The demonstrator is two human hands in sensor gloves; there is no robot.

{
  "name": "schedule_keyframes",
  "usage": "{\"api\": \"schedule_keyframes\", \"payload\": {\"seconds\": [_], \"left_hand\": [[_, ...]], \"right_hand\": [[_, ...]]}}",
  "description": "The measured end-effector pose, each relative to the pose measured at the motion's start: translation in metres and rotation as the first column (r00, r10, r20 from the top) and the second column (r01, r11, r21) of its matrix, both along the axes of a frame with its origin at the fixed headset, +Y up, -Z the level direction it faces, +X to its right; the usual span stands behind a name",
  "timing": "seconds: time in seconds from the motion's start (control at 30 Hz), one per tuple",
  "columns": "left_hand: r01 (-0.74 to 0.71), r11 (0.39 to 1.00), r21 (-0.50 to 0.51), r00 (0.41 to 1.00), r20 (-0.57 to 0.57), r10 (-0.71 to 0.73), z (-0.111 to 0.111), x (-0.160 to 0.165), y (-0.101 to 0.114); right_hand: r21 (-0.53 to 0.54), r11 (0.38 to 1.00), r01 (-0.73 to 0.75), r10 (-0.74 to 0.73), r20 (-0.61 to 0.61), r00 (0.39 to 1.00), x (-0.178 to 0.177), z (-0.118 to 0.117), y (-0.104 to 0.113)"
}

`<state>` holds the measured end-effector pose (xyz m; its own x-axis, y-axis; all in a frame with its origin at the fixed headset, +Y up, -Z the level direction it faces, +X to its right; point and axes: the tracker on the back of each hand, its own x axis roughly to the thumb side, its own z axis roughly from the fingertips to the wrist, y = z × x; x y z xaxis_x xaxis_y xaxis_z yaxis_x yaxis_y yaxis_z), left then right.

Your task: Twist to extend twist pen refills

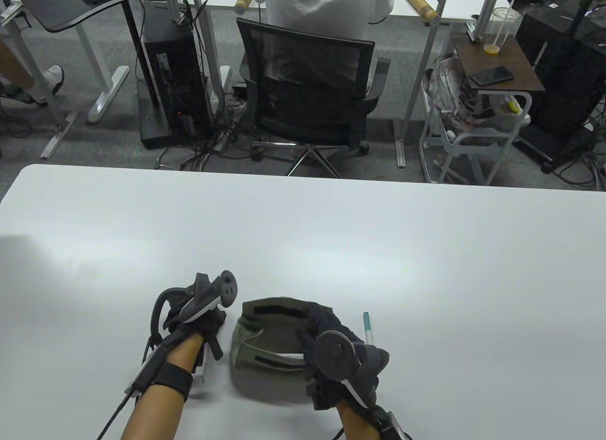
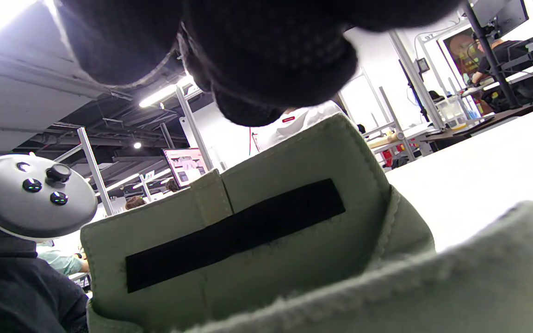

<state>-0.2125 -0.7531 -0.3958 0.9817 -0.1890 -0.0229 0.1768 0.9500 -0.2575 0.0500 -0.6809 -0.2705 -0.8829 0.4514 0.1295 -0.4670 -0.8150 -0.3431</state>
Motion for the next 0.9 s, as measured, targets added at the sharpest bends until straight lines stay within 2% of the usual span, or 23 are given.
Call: {"api": "schedule_keyframes", "payload": {"seconds": [0.43,0.5,0.57,0.63,0.73,0.83,0.9], "left_hand": [[-0.002,1.000,0.001,1.000,0.003,0.002,0.005,-0.003,0.002],[-0.070,0.998,-0.005,0.998,-0.008,0.070,0.007,-0.006,0.010],[-0.175,0.984,0.039,0.984,-0.006,0.176,0.011,-0.009,0.024],[-0.278,0.952,0.130,0.960,0.032,0.277,0.019,-0.010,0.043],[-0.440,0.845,0.306,0.898,0.148,0.414,0.035,-0.010,0.071],[-0.569,0.728,0.383,0.822,0.281,0.495,0.049,-0.007,0.088],[-0.599,0.701,0.387,0.799,0.358,0.484,0.055,-0.002,0.091]], "right_hand": [[0.008,1.000,-0.005,0.005,-0.009,1.000,-0.001,0.000,0.000],[0.009,1.000,-0.005,0.005,-0.011,1.000,-0.002,0.000,0.000],[0.010,1.000,-0.009,0.009,-0.013,1.000,-0.002,0.000,0.000],[0.011,1.000,-0.014,0.014,-0.011,1.000,-0.002,0.000,0.000],[0.028,1.000,-0.003,0.003,0.011,1.000,0.001,0.000,0.003],[0.049,0.999,-0.023,0.022,0.030,0.999,0.004,0.001,0.005],[0.053,0.998,-0.034,0.032,0.036,0.999,0.003,0.001,0.005]]}}
